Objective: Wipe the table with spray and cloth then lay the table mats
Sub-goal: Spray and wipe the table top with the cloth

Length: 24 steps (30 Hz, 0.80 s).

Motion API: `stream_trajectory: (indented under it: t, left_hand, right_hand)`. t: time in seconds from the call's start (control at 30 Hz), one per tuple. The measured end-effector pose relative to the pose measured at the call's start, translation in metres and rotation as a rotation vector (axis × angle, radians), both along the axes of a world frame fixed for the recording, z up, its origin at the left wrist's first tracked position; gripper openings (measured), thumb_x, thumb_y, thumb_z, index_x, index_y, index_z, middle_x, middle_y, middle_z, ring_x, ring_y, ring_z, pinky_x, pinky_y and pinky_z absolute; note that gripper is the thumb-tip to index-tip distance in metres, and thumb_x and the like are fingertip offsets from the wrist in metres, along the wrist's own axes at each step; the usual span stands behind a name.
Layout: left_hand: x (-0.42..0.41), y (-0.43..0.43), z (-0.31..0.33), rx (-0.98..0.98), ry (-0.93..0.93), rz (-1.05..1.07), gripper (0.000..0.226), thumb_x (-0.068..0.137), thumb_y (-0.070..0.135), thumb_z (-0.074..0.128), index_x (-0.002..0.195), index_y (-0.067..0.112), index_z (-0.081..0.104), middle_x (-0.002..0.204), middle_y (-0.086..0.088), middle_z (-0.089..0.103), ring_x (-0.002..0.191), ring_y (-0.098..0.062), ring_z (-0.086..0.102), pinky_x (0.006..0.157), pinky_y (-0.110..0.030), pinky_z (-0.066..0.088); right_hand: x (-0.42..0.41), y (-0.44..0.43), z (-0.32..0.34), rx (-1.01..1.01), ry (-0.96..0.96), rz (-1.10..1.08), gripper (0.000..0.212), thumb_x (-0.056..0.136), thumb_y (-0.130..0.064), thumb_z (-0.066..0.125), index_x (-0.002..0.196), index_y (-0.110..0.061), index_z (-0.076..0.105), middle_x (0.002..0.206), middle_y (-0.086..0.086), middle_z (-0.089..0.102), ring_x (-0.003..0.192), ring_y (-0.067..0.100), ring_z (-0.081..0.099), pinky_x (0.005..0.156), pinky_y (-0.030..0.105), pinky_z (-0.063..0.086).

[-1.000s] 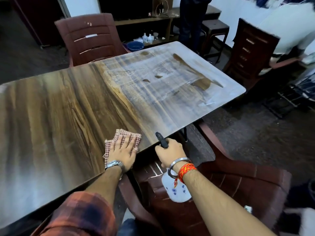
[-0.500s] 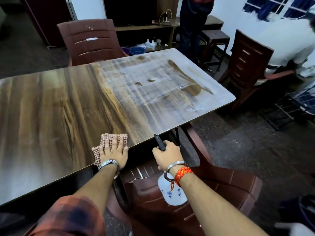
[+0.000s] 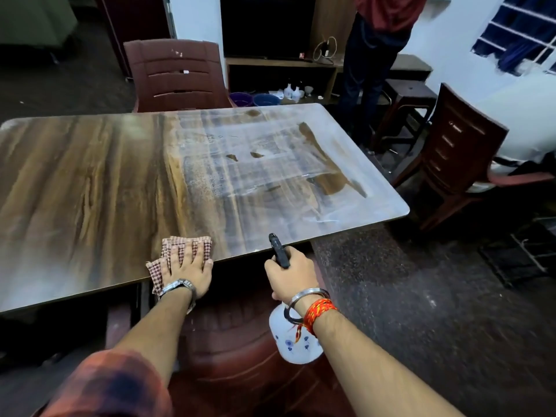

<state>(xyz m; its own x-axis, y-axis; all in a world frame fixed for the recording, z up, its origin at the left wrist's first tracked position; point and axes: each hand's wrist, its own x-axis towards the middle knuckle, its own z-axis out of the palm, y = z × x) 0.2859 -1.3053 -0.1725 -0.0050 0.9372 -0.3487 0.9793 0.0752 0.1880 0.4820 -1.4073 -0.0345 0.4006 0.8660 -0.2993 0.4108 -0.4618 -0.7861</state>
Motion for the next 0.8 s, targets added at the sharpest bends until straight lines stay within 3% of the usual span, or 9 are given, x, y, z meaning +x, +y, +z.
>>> stream_trajectory:
  t: [0.23,0.37,0.53,0.67,0.8]
  left_hand:
    - [0.075,0.005,0.004,-0.056,-0.007,0.048,0.057,0.099,0.051,0.017,0.152,0.04,0.0,0.161,0.009,-0.011,0.148,-0.024,-0.011,0.117,-0.048,-0.01]
    - [0.107,0.014,0.005,-0.052,0.018,0.031,0.057,0.099,0.051,0.015,0.152,0.039,-0.002,0.162,0.008,-0.01,0.148,-0.025,-0.012,0.118,-0.048,-0.008]
    - [0.156,0.036,0.001,-0.029,0.052,-0.029,0.057,0.1,0.049,0.013,0.152,0.037,-0.006,0.161,0.006,-0.015,0.147,-0.026,-0.017,0.117,-0.049,-0.012]
    - [0.193,0.059,0.0,-0.016,0.059,-0.02,0.057,0.1,0.049,0.013,0.152,0.036,-0.007,0.161,0.005,-0.016,0.147,-0.027,-0.017,0.116,-0.05,-0.013]
    - [0.226,0.069,0.002,-0.011,0.056,-0.017,0.058,0.099,0.049,0.013,0.153,0.035,-0.005,0.161,0.004,-0.015,0.147,-0.028,-0.016,0.116,-0.051,-0.013]
  right_hand:
    - [0.09,0.009,-0.008,0.024,0.01,0.057,0.019,0.071,-0.031,0.054,0.075,-0.012,0.056,0.068,0.007,0.061,0.065,0.038,0.066,0.063,0.048,0.059]
    - [0.128,0.033,-0.018,0.008,-0.029,0.066,0.015,0.08,-0.024,0.059,0.07,-0.016,0.051,0.07,0.004,0.059,0.072,0.031,0.06,0.066,0.032,0.047]
    - [0.157,0.077,-0.035,-0.029,-0.025,0.082,0.009,0.075,-0.028,0.054,0.069,-0.021,0.05,0.079,0.012,0.068,0.073,0.038,0.069,0.076,0.044,0.058]
    - [0.18,0.111,-0.037,-0.046,-0.055,0.09,0.012,0.069,-0.029,0.051,0.068,-0.017,0.049,0.076,0.014,0.065,0.069,0.039,0.067,0.07,0.047,0.058]
    - [0.209,0.138,-0.029,-0.073,-0.09,0.083,0.019,0.078,-0.018,0.055,0.06,-0.012,0.05,0.063,0.007,0.054,0.062,0.032,0.052,0.061,0.036,0.049]
